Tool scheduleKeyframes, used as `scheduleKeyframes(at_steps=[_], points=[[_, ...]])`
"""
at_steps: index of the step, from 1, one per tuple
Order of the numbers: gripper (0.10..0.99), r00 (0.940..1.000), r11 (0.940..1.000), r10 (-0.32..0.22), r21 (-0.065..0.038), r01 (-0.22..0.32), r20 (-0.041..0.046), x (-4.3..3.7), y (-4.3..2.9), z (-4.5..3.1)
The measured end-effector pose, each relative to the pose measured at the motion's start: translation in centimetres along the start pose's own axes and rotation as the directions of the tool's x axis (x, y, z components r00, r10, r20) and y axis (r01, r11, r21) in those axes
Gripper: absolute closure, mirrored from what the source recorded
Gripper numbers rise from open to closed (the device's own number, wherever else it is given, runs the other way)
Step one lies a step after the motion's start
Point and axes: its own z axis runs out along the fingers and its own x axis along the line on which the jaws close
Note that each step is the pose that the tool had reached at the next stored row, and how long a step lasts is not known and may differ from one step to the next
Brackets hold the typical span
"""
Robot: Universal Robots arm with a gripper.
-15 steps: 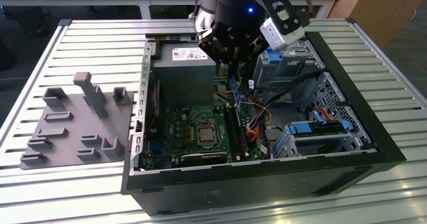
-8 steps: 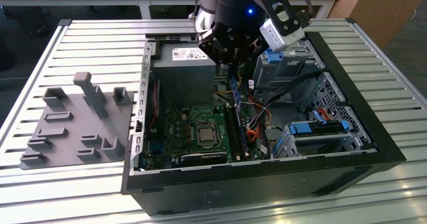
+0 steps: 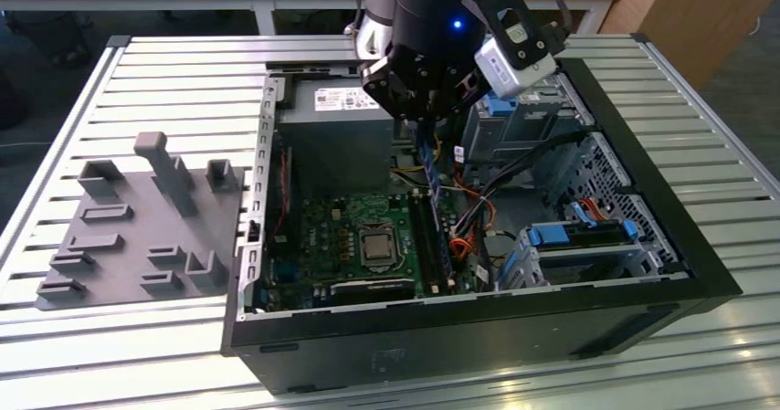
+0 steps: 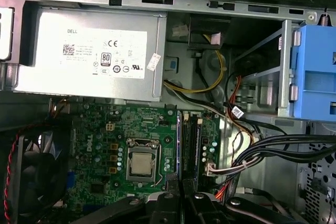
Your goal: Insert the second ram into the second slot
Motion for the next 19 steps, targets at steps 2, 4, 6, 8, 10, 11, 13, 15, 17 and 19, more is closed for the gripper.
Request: scheduleKeyframes(at_steps=[2,4,6,8,10,11,13,15,17,19], points=[[0.949,1.0000,1.0000,0.000,0.000,0.000,0.0000,0.01,-0.05,0.08],[0.949,1.0000,1.0000,0.000,0.000,0.000,0.0000,0.01,-0.08,0.15],[0.949,1.0000,1.0000,0.000,0.000,0.000,-0.0001,0.01,-0.09,0.21],[0.949,1.0000,1.0000,0.000,0.000,0.000,-0.0001,0.01,-0.10,0.25],[0.949,1.0000,1.0000,0.001,0.000,-0.001,0.0000,0.01,-0.13,0.37],[0.949,1.0000,1.0000,0.001,0.000,-0.001,0.0000,0.01,-0.13,0.38],[0.949,1.0000,1.0000,0.001,0.000,-0.001,0.0000,0.02,-0.14,0.42],[0.949,1.0000,1.0000,0.001,0.000,-0.001,0.0001,0.01,-0.15,0.50],[0.949,1.0000,1.0000,0.001,0.000,-0.001,0.0000,0.02,-0.16,0.59],[0.949,1.0000,1.0000,0.001,0.000,-0.001,0.0000,0.02,-0.17,0.68]])
